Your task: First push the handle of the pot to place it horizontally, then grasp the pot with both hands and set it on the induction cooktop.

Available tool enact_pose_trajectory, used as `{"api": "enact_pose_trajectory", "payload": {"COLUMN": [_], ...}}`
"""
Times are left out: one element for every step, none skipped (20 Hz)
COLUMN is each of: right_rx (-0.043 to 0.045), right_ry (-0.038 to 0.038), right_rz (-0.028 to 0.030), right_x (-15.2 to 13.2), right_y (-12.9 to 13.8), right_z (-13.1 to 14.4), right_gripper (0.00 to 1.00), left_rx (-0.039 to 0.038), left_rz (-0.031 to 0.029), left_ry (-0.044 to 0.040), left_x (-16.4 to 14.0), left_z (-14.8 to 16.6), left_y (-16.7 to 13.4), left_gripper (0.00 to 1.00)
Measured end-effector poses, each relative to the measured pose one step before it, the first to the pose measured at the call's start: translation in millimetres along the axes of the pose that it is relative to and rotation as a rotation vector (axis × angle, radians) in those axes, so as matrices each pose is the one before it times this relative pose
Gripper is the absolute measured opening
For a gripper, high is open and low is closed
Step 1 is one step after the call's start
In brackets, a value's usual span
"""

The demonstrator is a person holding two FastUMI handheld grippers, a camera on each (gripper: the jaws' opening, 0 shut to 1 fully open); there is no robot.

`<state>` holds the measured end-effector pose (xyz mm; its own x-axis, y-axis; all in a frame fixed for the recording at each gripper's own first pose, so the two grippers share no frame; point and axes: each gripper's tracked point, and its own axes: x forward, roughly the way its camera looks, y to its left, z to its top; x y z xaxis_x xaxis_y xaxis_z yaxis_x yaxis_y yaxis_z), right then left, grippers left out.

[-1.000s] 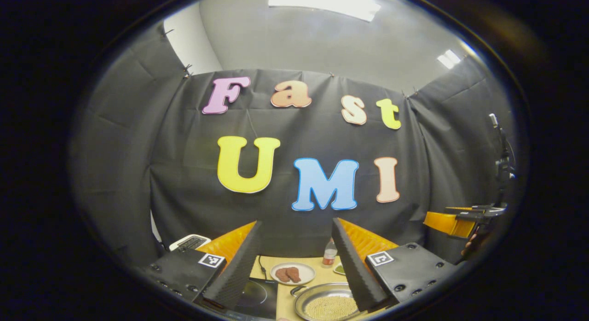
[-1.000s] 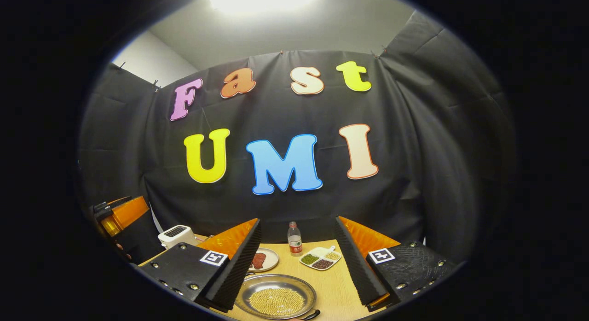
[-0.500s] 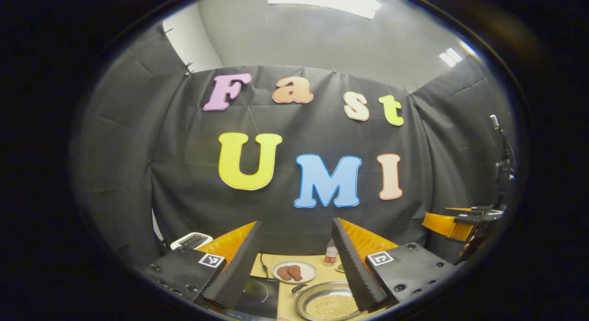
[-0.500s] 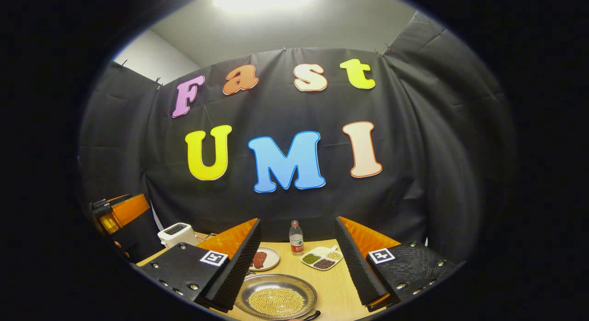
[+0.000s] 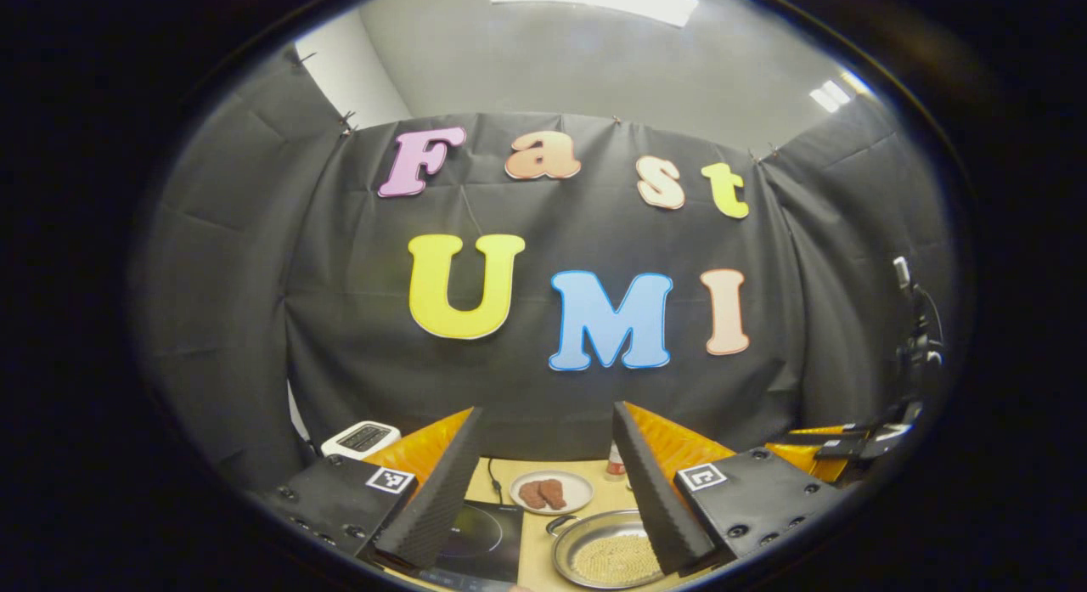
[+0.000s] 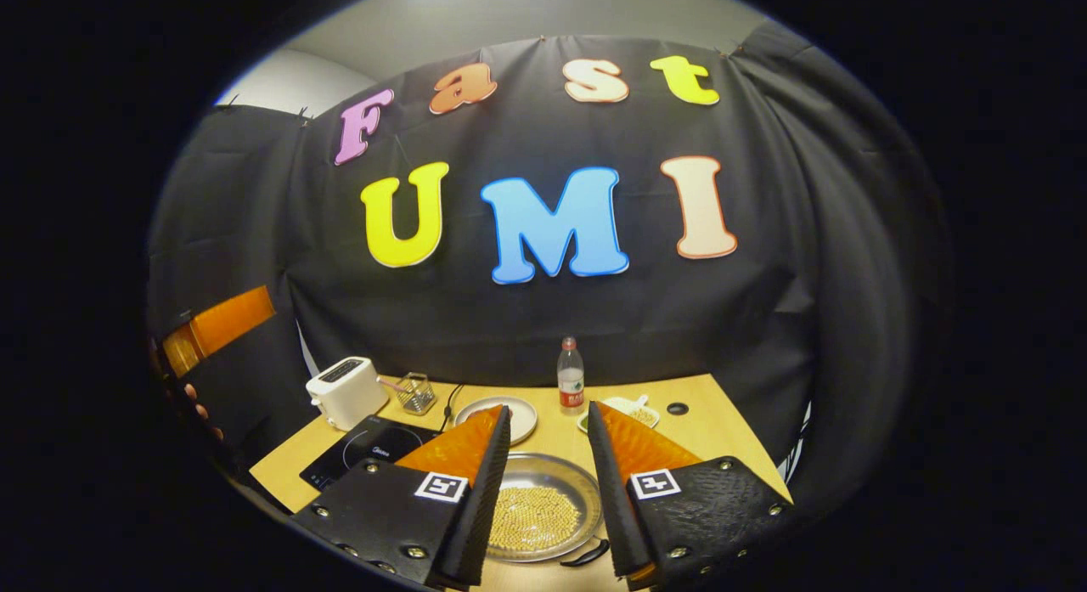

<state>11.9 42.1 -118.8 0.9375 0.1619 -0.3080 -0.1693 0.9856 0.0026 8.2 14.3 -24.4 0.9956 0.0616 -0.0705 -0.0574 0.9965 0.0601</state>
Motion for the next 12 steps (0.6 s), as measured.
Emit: {"api": "enact_pose_trajectory", "payload": {"right_rx": [-0.02121, -0.01116, 0.00113, -0.00063, -0.00540, -0.01370, -0.00678, -0.00448, -0.01011, -0.00423, 0.00295, 0.00454], "right_ry": [0.04197, 0.03191, 0.03097, 0.04679, 0.04808, 0.03959, 0.03464, 0.04698, 0.05125, 0.04418, 0.04124, 0.04375], "right_rz": [-0.01354, -0.01786, 0.03740, 0.03163, 0.03150, -0.00005, -0.00173, 0.02678, -0.00045, 0.00594, 0.00278, 0.00239], "right_x": [2.59, -0.60, 4.48, 5.13, 3.00, 1.71, 10.84, 4.66, 6.37, 3.31, -2.71, 1.86], "right_y": [-1.73, -6.76, 7.31, 8.29, 3.76, -2.15, -3.12, 1.94, 0.86, 0.15, -0.39, -2.34], "right_z": [-13.85, -7.75, -14.54, -13.54, -17.19, -11.69, -13.33, -13.60, -19.93, -13.19, -13.59, -12.34], "right_gripper": [0.57, 0.36, 0.15, 0.17, 0.22, 0.22, 0.14, 0.05, 0.06, 0.07, 0.07, 0.07], "left_rx": [-0.00160, -0.00131, 0.00058, 0.00211, 0.00237, 0.00349, 0.00451, 0.00436, 0.00141, -0.00094, 0.00087, 0.00298], "left_rz": [0.00258, 0.00132, 0.00202, 0.00376, 0.00275, 0.00060, 0.00127, 0.00381, 0.00303, 0.00122, 0.00176, 0.00370], "left_ry": [0.00222, 0.00183, 0.00125, 0.00158, 0.00072, 0.00222, 0.00284, 0.00291, 0.00250, 0.00335, 0.00388, 0.00362], "left_x": [-0.28, -0.44, -0.50, -0.02, -1.00, -0.86, -1.20, -2.37, -5.41, -1.73, -0.90, -0.03], "left_z": [0.69, -1.30, -0.08, 0.64, -0.91, -0.90, -0.65, -1.86, -2.08, -1.27, -1.43, 0.20], "left_y": [0.63, 0.01, 0.35, 0.73, 0.23, -0.49, 0.17, -0.28, 0.24, -0.26, -0.86, 1.86], "left_gripper": [0.95, 0.95, 0.97, 0.97, 0.95, 0.95, 0.95, 0.95, 0.95, 0.95, 0.95, 0.95]}}
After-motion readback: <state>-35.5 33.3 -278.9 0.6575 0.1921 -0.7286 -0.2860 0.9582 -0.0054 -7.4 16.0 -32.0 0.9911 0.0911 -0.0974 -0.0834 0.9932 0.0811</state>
